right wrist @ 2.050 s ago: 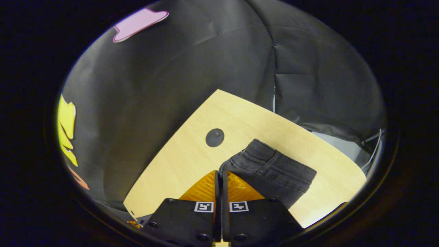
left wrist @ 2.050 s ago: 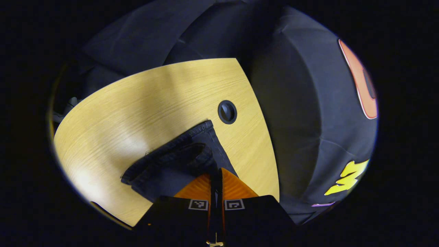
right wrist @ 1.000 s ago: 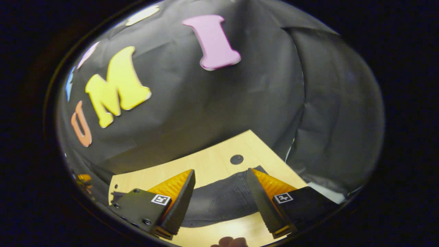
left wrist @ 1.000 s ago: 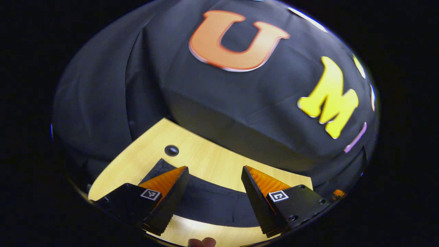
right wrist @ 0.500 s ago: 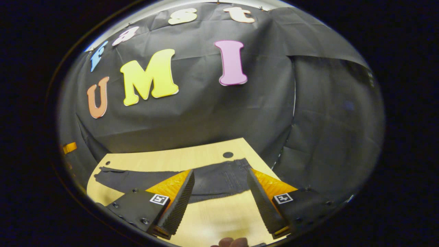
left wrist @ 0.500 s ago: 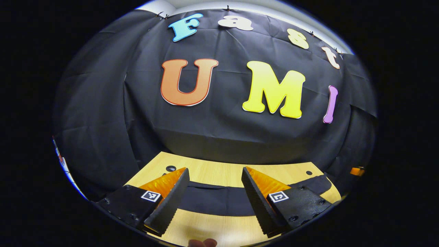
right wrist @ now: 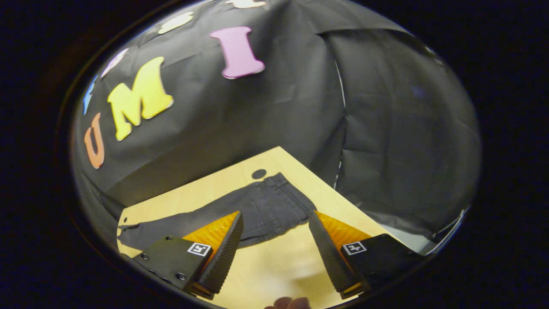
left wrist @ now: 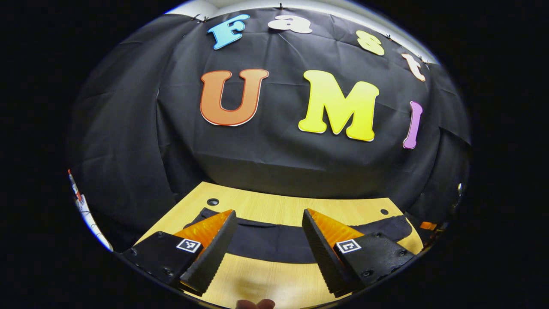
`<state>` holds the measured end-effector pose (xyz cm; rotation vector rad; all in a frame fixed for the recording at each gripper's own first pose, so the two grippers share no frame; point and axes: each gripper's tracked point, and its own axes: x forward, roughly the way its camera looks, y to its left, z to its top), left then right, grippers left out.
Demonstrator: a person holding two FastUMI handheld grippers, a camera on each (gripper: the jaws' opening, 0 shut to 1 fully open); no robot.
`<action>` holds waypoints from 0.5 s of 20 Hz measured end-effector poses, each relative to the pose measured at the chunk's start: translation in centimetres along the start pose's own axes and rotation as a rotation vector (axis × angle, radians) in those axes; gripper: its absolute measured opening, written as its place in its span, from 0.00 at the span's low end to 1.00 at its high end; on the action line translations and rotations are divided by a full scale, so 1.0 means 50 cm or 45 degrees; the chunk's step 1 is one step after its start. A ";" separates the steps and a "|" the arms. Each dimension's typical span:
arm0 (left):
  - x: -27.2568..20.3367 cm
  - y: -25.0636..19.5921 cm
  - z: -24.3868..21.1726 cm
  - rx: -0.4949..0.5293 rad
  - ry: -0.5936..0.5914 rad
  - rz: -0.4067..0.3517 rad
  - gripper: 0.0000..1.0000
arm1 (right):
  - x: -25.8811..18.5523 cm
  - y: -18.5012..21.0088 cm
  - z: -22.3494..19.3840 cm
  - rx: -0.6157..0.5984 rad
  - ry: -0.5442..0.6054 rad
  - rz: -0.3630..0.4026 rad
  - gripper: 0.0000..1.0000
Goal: Grasp the waist and the cuffs of the jeans and fold them to make the two legs overlap; first hold the waist and fold one-third of the jeans toward the cuffs, then hold the cuffs and fold the remaining one-third in the same direction to finish folding.
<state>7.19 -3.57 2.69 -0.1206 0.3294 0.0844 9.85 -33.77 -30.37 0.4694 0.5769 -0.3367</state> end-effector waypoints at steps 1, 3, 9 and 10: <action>-0.004 0.001 -0.010 -0.010 0.020 0.017 0.99 | 0.039 -0.022 -0.005 0.029 0.023 -0.018 0.95; -0.012 -0.001 -0.019 -0.006 0.046 0.045 0.99 | 0.104 -0.053 -0.016 0.030 0.057 -0.039 0.95; -0.020 -0.017 -0.029 0.068 0.081 0.084 0.99 | 0.216 -0.061 -0.027 -0.035 0.098 -0.032 0.95; -0.020 -0.022 -0.032 0.072 0.086 0.083 0.99 | 0.228 -0.058 -0.037 -0.045 0.110 -0.033 0.92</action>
